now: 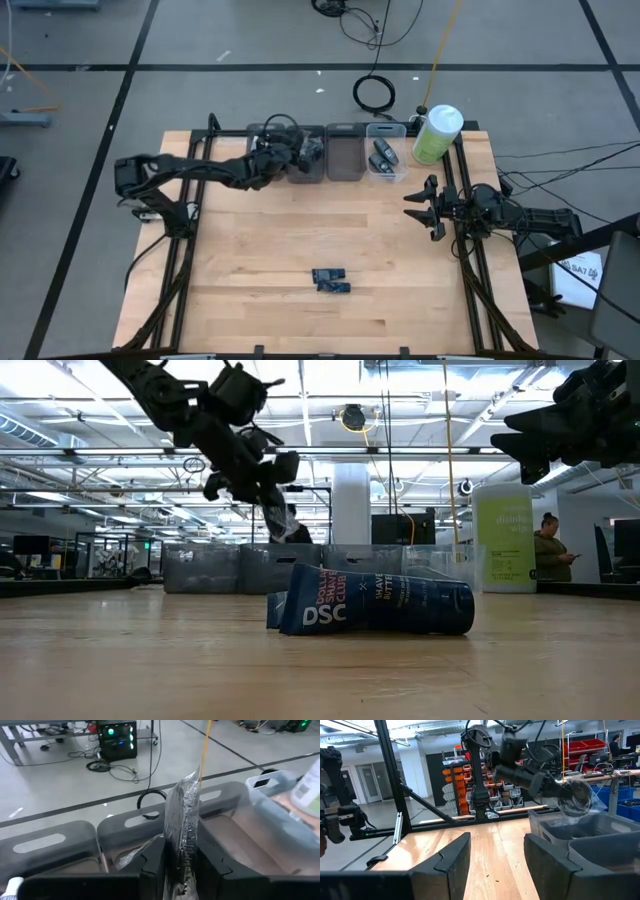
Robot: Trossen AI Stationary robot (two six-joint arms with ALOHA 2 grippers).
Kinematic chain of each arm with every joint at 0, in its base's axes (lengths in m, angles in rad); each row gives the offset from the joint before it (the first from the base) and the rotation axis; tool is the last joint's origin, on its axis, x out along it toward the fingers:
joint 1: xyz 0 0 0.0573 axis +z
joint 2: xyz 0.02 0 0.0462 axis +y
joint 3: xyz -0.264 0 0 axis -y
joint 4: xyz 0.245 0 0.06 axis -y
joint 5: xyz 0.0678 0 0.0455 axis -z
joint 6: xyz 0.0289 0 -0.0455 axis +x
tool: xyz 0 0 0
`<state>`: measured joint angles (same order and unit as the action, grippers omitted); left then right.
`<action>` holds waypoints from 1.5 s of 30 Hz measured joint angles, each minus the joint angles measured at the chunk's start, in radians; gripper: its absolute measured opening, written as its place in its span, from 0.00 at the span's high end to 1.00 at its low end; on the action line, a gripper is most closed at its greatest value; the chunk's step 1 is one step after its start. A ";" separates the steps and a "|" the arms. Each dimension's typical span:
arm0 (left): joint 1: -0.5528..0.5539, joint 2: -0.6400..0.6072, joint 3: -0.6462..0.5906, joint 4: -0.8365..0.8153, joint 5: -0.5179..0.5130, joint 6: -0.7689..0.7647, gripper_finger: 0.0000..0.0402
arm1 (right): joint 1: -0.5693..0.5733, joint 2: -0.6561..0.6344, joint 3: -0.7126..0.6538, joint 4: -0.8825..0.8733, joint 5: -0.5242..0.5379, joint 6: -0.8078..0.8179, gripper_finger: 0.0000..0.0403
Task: Pick & Place Travel size toiletries
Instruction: Put the hair brush into the middle black bin, then put the top shave cream into the right black bin
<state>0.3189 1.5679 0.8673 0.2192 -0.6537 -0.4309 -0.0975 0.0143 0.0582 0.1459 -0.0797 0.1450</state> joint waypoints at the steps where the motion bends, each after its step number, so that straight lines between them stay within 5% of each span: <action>1: 0.003 0.006 0.000 0.000 0.000 0.000 0.81 | 0.000 0.000 0.000 0.000 0.000 0.000 0.57; 8: 0.008 0.017 0.000 -0.004 0.010 -0.017 0.80 | 0.000 0.000 0.000 0.000 0.000 0.000 0.56; 23: 0.008 0.017 0.000 0.011 0.027 0.036 0.41 | 0.000 0.000 0.000 0.000 0.000 0.000 0.56; 33: 0.002 0.016 0.000 0.020 0.036 0.035 0.33 | 0.000 0.000 0.000 0.000 0.000 0.000 0.57; 41: -0.001 0.015 0.000 0.034 0.370 -0.054 0.33 | 0.000 0.000 0.000 0.000 0.000 0.000 0.56; 45: 0.000 0.015 0.000 -0.021 0.389 -0.158 0.33 | 0.000 0.000 0.000 0.000 0.000 0.000 0.56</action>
<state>0.3187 1.5829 0.8673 0.1984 -0.2646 -0.5886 -0.0975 0.0143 0.0582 0.1455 -0.0799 0.1448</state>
